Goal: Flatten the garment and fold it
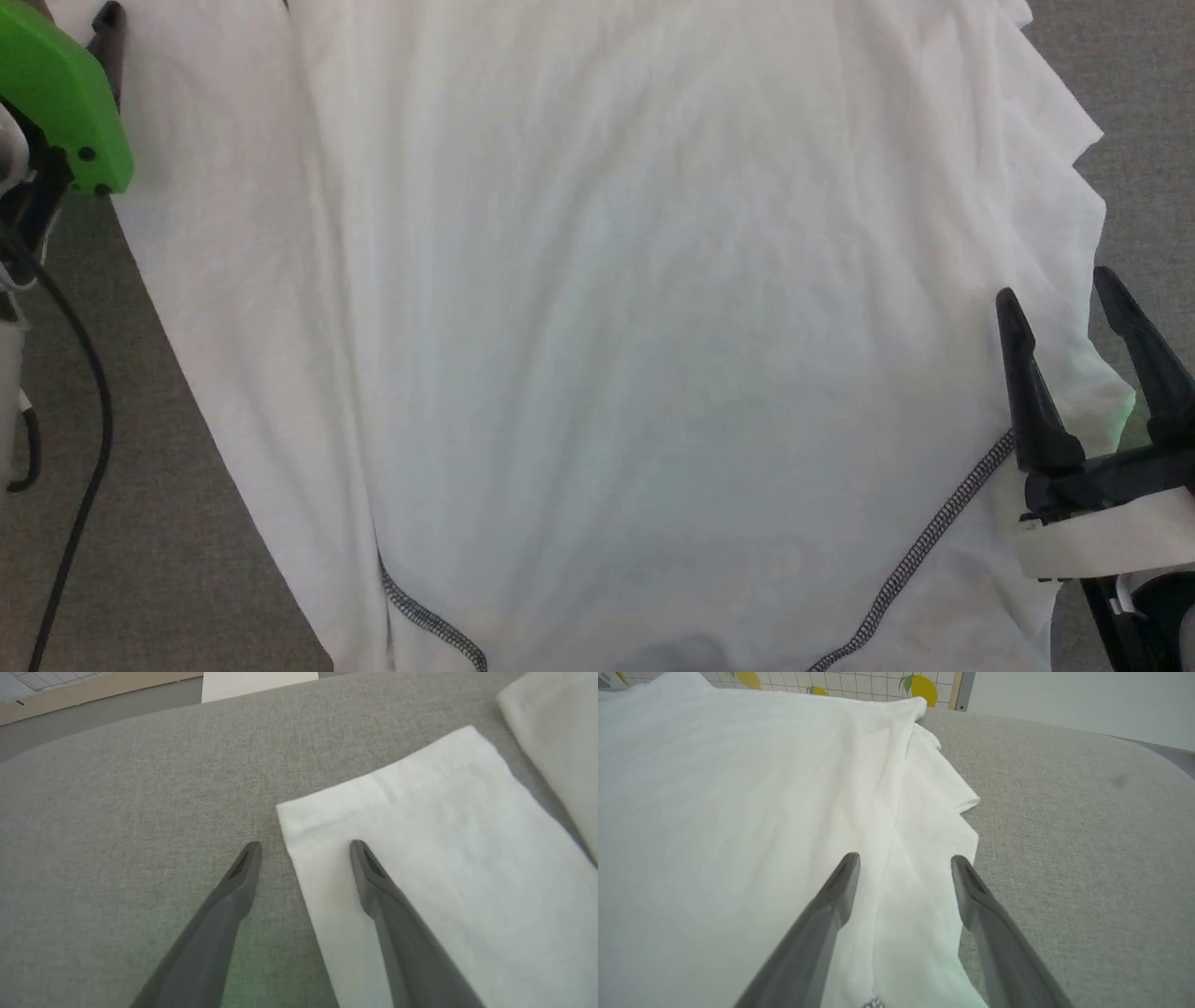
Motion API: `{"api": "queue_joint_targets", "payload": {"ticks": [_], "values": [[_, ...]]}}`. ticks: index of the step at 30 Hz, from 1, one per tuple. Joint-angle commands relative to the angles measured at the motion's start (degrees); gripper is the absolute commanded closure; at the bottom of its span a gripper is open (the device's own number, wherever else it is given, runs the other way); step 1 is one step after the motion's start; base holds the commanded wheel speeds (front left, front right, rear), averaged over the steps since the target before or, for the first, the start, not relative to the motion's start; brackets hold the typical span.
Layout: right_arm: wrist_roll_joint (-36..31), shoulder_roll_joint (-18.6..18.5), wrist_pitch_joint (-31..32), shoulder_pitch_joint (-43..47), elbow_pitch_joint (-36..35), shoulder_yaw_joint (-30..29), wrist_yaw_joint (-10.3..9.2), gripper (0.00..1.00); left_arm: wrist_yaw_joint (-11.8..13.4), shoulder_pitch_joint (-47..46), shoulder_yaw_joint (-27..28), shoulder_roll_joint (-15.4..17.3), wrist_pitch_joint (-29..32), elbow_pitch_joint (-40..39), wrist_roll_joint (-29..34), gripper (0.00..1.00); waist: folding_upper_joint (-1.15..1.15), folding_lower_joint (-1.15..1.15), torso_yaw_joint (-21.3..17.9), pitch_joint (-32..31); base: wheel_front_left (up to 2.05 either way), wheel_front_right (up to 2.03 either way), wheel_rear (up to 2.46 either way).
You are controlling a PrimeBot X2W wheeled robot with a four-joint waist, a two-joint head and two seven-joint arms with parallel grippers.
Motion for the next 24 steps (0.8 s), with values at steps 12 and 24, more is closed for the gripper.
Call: {"api": "queue_joint_targets", "payload": {"ticks": [12, 24], "values": [[0.60, -0.94, -0.14, -1.91, 1.08, -1.29, -0.09, 0.00, -2.02, -1.69, 1.53, -0.79, -3.30, 4.80, -3.88, 1.00, 0.00, -0.01, -0.08, 0.15, 0.00, 0.00, 0.00], [0.54, 0.56, -0.55, -0.13, 3.89, -1.05, -0.09, 0.00, -3.43, -0.14, 8.18, 2.25, -8.15, 0.35, -8.71, 1.00, 0.00, -0.01, 3.04, -11.49, 0.00, 0.00, 0.00]]}}
